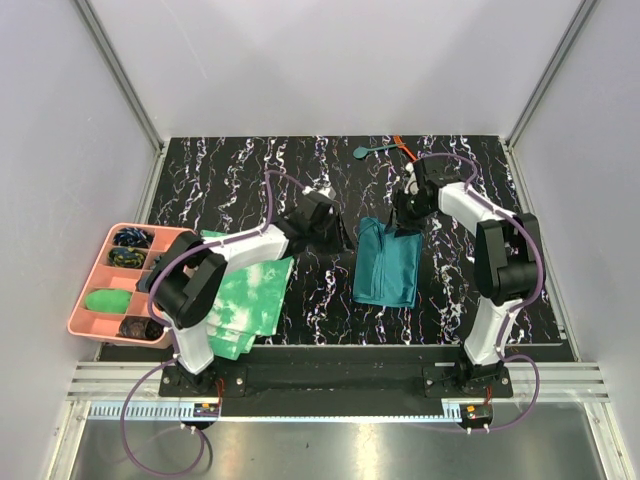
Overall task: Fold the napkin into a case and place the utensils inside
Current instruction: Smooth out the 2/3-rectangle-folded napkin at the center of the board.
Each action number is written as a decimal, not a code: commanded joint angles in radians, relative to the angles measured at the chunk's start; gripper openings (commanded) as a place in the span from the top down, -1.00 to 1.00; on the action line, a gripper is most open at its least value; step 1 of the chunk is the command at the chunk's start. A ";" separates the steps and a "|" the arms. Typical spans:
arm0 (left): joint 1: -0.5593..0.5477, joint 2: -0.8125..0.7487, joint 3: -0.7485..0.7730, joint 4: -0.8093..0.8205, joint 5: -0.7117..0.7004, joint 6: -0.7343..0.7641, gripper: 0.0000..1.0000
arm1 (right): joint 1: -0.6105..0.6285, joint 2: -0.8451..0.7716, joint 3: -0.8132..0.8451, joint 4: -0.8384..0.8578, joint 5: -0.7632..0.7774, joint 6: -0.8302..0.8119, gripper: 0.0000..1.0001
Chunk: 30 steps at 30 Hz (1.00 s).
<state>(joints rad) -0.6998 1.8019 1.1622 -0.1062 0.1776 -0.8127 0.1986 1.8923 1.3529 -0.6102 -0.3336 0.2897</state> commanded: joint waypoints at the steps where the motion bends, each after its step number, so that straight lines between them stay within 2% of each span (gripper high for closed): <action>1: -0.009 -0.026 -0.032 0.071 0.059 -0.002 0.38 | 0.056 -0.001 0.046 0.000 0.008 -0.011 0.11; 8: -0.007 -0.018 -0.036 0.074 0.066 0.001 0.43 | 0.064 0.065 0.115 -0.003 0.053 -0.015 0.14; 20: -0.007 0.011 0.007 0.054 0.069 0.015 0.47 | 0.062 0.171 0.229 -0.017 0.070 -0.027 0.41; 27: 0.011 0.056 0.080 0.036 0.063 0.024 0.46 | 0.042 0.211 0.259 -0.025 0.094 -0.041 0.56; 30: 0.026 0.092 0.128 0.031 0.060 0.024 0.44 | 0.027 0.211 0.253 -0.025 0.107 -0.058 0.56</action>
<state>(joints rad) -0.6964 1.8530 1.2003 -0.0841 0.2287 -0.8074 0.2485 2.0991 1.5707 -0.6304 -0.2687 0.2668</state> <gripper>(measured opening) 0.274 0.220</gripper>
